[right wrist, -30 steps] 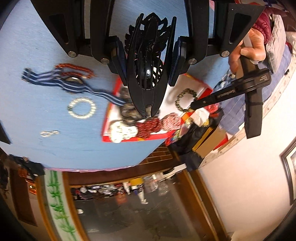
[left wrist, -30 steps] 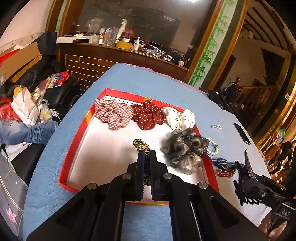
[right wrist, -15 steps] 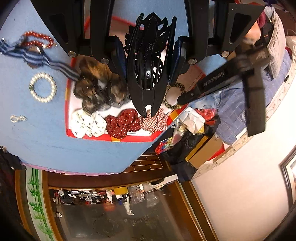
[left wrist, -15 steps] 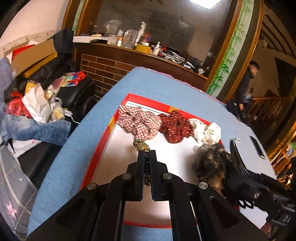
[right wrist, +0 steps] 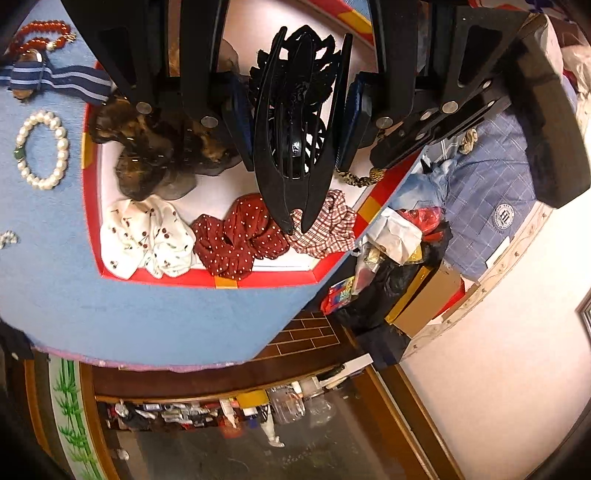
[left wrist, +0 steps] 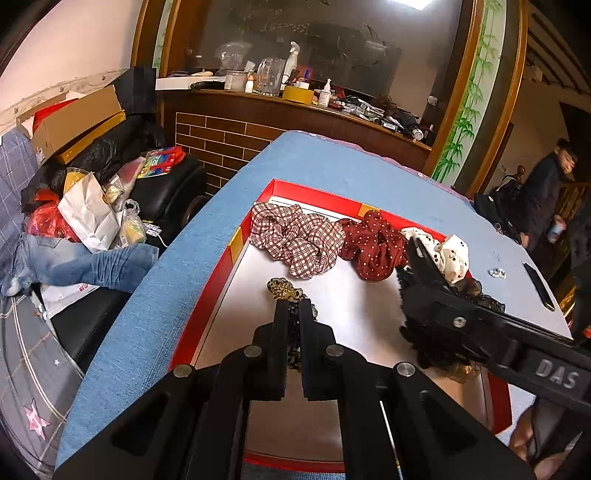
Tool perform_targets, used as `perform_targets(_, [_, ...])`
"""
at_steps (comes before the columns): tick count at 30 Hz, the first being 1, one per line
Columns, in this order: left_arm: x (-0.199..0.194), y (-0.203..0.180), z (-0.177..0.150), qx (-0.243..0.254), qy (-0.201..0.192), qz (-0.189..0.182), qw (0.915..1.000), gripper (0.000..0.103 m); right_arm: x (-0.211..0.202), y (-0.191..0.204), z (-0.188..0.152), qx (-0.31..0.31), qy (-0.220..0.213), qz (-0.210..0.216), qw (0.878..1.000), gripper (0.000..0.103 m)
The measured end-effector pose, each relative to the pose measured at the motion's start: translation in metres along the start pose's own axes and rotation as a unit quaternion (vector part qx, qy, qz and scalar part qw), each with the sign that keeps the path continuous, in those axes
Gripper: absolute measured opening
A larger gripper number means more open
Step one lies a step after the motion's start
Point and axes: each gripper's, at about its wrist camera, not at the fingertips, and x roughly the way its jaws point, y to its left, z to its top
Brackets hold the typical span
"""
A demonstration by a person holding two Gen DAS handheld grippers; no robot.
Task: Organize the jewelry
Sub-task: 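Carry the gold bracelet into the box with the left gripper while the right carries the claw clip there, then open both grippers to release the bracelet and claw clip in the box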
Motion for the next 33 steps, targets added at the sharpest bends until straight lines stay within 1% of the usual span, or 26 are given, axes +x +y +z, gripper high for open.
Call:
perform_targets(6, [0.003, 0.000, -0.001, 0.000, 0.004, 0.006, 1.0000, 0.005, 0.013, -0.008, 0.002, 0.009, 0.010, -0.001, 1.000, 0.046])
perform_targets(14, [0.003, 0.000, -0.002, 0.002, 0.006, 0.009, 0.9999, 0.005, 0.019, -0.017, 0.002, 0.022, 0.017, 0.004, 1.000, 0.047])
perform_targets(24, [0.002, 0.004, -0.005, 0.006, 0.008, 0.014, 0.9998, 0.005, 0.026, -0.018, -0.001, 0.018, 0.025, 0.001, 1.000, 0.047])
perform_targets(33, [0.001, 0.004, -0.005, 0.010, 0.003, 0.018, 0.9998, 0.005, 0.026, -0.018, 0.001, 0.024, 0.022, 0.004, 0.999, 0.047])
